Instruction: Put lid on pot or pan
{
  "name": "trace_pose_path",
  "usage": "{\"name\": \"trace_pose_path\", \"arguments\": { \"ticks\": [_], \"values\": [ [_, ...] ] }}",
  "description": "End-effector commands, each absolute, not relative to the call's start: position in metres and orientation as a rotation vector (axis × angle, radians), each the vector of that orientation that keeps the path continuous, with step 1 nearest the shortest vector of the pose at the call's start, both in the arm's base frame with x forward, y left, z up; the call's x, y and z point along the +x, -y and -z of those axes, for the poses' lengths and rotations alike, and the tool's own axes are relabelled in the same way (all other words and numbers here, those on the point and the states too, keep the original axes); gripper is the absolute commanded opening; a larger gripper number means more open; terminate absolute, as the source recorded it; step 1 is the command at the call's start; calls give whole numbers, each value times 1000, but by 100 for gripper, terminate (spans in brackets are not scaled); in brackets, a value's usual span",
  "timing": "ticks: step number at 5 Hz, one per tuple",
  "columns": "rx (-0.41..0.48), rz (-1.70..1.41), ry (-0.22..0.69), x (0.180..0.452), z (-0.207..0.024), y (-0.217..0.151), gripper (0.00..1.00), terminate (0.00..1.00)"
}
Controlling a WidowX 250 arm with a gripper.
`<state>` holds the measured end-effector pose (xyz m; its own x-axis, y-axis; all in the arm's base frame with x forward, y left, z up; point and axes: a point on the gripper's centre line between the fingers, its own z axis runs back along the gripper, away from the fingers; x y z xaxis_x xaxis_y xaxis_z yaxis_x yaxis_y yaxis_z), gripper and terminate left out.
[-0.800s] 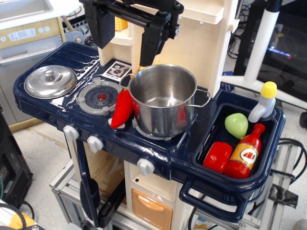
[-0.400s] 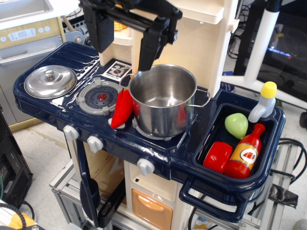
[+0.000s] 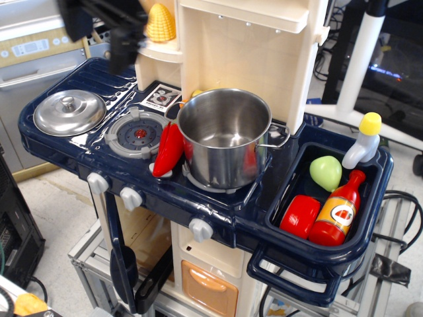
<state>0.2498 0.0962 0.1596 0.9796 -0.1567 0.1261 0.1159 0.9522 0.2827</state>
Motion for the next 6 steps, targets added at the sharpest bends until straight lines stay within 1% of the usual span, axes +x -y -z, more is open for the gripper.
{"name": "trace_pose_path", "arguments": {
  "ticks": [1, 2, 3, 4, 5, 6],
  "values": [
    [269, 187, 229, 276, -123, -165, 100, 0],
    [273, 235, 234, 288, -106, -192, 100, 0],
    [241, 289, 227, 295, -87, -210, 100, 0],
    [230, 333, 239, 303, -74, -222, 100, 0],
    [195, 358, 240, 308, -62, -227, 100, 0],
    [176, 342, 255, 304, -54, -225, 100, 0]
  ]
}}
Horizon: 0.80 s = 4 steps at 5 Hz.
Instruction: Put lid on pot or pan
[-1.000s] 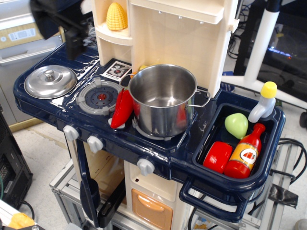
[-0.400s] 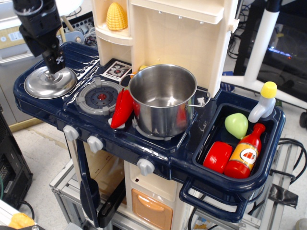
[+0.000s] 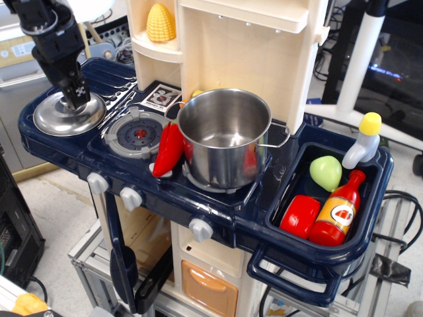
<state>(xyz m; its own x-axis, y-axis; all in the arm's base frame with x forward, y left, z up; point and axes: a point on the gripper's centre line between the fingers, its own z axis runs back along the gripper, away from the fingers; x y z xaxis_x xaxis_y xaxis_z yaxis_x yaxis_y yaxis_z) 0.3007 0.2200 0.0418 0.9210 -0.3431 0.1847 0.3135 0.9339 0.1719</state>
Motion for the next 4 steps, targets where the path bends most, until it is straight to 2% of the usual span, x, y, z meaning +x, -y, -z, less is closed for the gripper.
{"name": "trace_pose_path", "arguments": {
  "ticks": [1, 2, 4],
  "values": [
    [166, 330, 255, 303, -49, -225, 100, 0],
    [150, 295, 230, 300, -48, -222, 0, 0],
    [104, 237, 192, 299, -50, -219, 0, 0]
  ]
}}
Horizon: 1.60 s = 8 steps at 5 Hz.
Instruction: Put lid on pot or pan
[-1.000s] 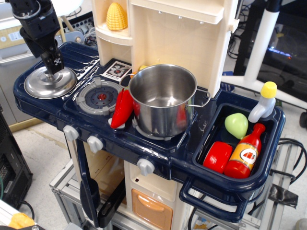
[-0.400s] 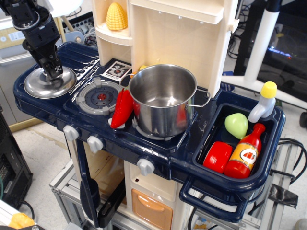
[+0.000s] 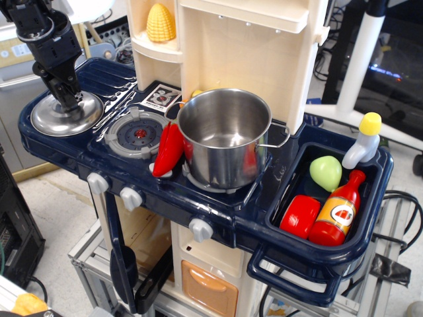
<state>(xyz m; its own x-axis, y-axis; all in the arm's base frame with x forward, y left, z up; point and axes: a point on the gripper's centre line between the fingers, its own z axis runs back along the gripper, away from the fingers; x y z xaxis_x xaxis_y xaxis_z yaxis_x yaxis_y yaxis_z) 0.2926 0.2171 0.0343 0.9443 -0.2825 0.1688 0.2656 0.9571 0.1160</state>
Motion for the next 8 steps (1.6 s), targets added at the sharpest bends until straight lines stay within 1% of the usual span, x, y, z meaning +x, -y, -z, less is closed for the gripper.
{"name": "trace_pose_path", "arguments": {
  "ticks": [1, 2, 3, 4, 5, 6, 7, 8],
  "values": [
    [128, 171, 170, 308, -100, -200, 0, 0],
    [78, 65, 191, 316, -143, -164, 0, 0],
    [66, -43, 234, 313, -163, -126, 0, 0],
    [71, -105, 302, 315, -166, -89, 0, 0],
    [62, -159, 290, 308, -164, -57, 0, 0],
    [50, -129, 283, 308, -155, -31, 0, 0],
    [33, -83, 306, 315, -145, -24, 0, 0],
    [-9, -90, 298, 315, -134, -20, 0, 0]
  ]
}}
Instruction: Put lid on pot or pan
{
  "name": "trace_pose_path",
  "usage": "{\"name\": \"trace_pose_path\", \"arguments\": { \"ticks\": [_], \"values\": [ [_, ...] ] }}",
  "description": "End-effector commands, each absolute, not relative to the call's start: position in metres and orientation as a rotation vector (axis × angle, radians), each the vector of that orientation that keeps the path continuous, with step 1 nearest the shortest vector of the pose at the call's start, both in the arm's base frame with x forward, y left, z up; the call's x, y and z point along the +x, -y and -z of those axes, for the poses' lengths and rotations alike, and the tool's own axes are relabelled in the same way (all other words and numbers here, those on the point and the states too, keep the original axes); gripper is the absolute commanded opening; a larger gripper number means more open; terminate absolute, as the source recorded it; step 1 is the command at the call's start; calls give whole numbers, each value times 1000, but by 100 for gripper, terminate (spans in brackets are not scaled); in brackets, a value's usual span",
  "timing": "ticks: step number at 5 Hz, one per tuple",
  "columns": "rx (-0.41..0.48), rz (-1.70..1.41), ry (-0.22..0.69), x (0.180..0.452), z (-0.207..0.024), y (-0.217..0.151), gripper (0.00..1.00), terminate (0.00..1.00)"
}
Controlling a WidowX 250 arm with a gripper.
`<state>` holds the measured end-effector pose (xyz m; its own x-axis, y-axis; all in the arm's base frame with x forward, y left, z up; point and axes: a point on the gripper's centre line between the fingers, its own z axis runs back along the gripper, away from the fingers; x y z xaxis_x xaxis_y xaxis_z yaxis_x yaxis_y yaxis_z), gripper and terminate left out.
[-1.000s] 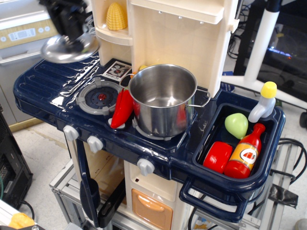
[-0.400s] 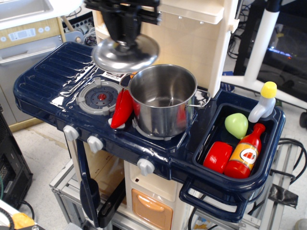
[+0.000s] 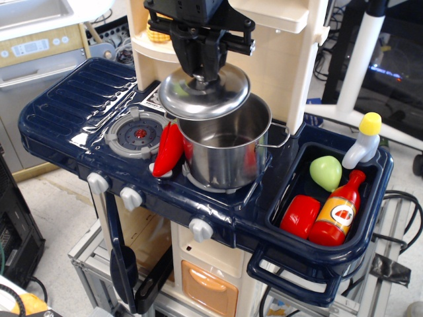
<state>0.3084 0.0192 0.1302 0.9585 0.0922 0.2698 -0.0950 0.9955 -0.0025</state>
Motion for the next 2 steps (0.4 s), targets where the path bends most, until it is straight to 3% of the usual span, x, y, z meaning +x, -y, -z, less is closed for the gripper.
{"name": "trace_pose_path", "arguments": {
  "ticks": [1, 2],
  "values": [
    [-37, -91, 288, 309, -124, -14, 0, 0],
    [-48, -77, 276, 310, -123, -5, 0, 100]
  ]
}}
